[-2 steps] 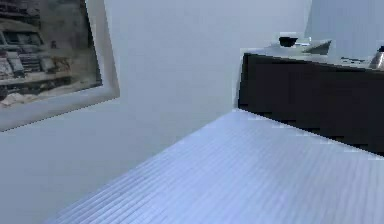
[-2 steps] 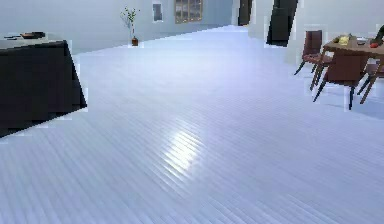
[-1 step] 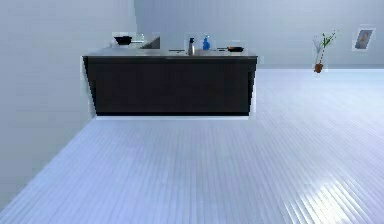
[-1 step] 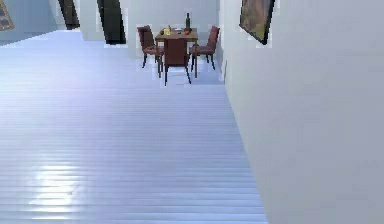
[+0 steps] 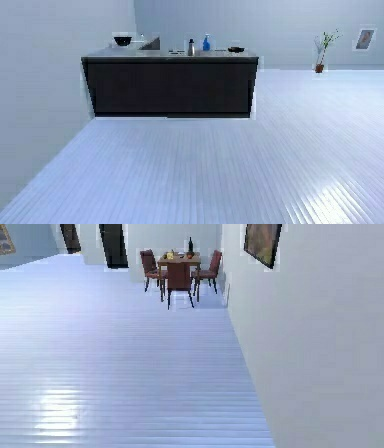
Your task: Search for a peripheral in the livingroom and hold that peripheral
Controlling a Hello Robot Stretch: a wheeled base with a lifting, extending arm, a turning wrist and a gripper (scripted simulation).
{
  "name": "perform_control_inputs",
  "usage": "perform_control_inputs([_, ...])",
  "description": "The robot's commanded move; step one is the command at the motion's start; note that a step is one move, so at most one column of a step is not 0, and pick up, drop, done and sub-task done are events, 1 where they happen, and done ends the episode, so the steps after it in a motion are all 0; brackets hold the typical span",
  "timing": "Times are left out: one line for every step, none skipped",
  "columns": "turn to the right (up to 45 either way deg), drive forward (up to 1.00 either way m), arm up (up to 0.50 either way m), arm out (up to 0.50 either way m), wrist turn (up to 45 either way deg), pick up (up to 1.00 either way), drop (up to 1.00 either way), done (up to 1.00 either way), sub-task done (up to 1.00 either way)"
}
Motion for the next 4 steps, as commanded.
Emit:
perform_control_inputs([-45.0, 0.00, 0.00, 0.00, 0.0, 0.00, 0.00, 0.00, 0.00])
perform_control_inputs([-36.0, 0.00, 0.00, 0.00, 0.0, 0.00, 0.00, 0.00, 0.00])
perform_control_inputs([0.0, 0.25, 0.00, 0.00, 0.0, 0.00, 0.00, 0.00, 0.00])
perform_control_inputs([-45.0, 0.00, 0.00, 0.00, 0.0, 0.00, 0.00, 0.00, 0.00])
